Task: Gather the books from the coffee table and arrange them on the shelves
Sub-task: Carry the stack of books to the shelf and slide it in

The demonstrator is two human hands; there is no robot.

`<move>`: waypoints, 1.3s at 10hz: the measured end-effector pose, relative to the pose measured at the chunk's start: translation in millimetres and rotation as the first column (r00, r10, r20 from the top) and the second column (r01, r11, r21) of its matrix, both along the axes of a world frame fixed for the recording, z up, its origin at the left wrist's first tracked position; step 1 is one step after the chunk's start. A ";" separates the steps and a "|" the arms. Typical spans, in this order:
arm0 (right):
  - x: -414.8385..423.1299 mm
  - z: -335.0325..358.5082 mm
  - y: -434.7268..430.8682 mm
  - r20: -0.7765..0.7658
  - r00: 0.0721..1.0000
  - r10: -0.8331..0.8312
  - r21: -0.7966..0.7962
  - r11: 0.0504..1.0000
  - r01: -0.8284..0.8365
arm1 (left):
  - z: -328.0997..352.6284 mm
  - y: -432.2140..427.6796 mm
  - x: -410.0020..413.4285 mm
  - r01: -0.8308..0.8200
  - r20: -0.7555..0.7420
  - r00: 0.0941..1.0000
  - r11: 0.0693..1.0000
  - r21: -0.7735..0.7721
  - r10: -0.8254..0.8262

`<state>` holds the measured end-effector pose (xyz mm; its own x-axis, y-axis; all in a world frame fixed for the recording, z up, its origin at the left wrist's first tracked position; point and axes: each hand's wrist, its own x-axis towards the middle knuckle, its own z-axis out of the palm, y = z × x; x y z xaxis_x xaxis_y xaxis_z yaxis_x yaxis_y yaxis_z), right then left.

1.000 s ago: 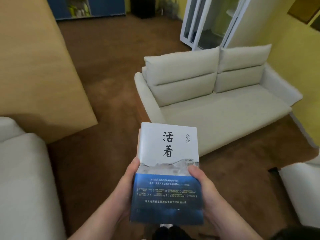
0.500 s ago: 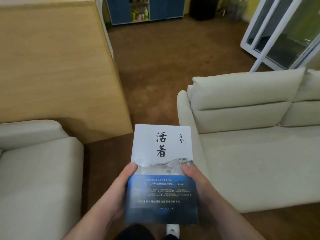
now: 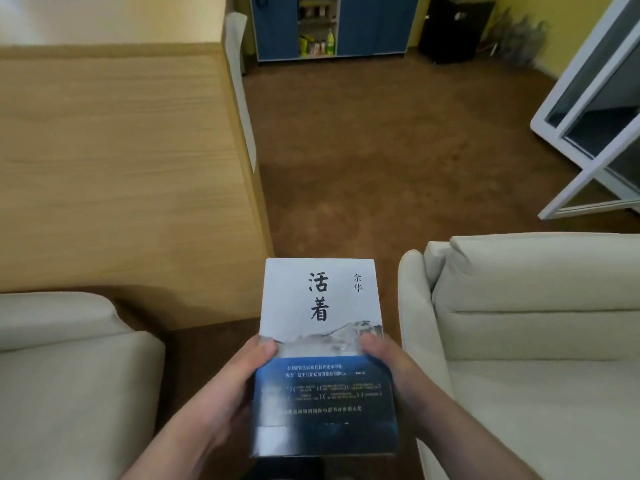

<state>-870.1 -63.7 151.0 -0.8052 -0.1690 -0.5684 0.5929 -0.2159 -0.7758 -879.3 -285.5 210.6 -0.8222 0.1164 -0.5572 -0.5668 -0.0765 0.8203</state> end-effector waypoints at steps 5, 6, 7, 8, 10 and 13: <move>-266.2 -16.0 98.3 0.028 0.985 -0.172 -0.004 0.985 0.172 | -17.5 104.5 -315.6 0.267 0.225 0.937 0.963 0.031 -0.267; -324.4 -19.7 134.5 0.021 0.976 -0.216 -0.004 0.976 0.216 | -35.0 137.8 -378.6 0.224 0.268 0.937 0.974 0.035 -0.226; -376.7 -23.9 165.4 0.010 0.974 -0.226 0.014 0.974 0.226 | -49.1 158.3 -433.0 0.265 0.274 0.923 0.962 0.059 -0.271; -426.0 -23.1 193.4 0.014 0.975 -0.221 0.036 0.975 0.220 | -54.0 186.2 -487.9 0.300 0.257 0.914 0.949 0.094 -0.314; -526.7 -23.4 235.0 -0.012 0.975 -0.223 0.053 0.973 0.223 | -54.8 230.7 -592.4 0.230 0.299 0.920 0.967 0.109 -0.253; -735.2 -37.4 247.2 -0.020 0.974 -0.224 0.082 0.971 0.225 | -82.4 248.2 -798.1 0.211 0.291 0.924 0.965 0.157 -0.249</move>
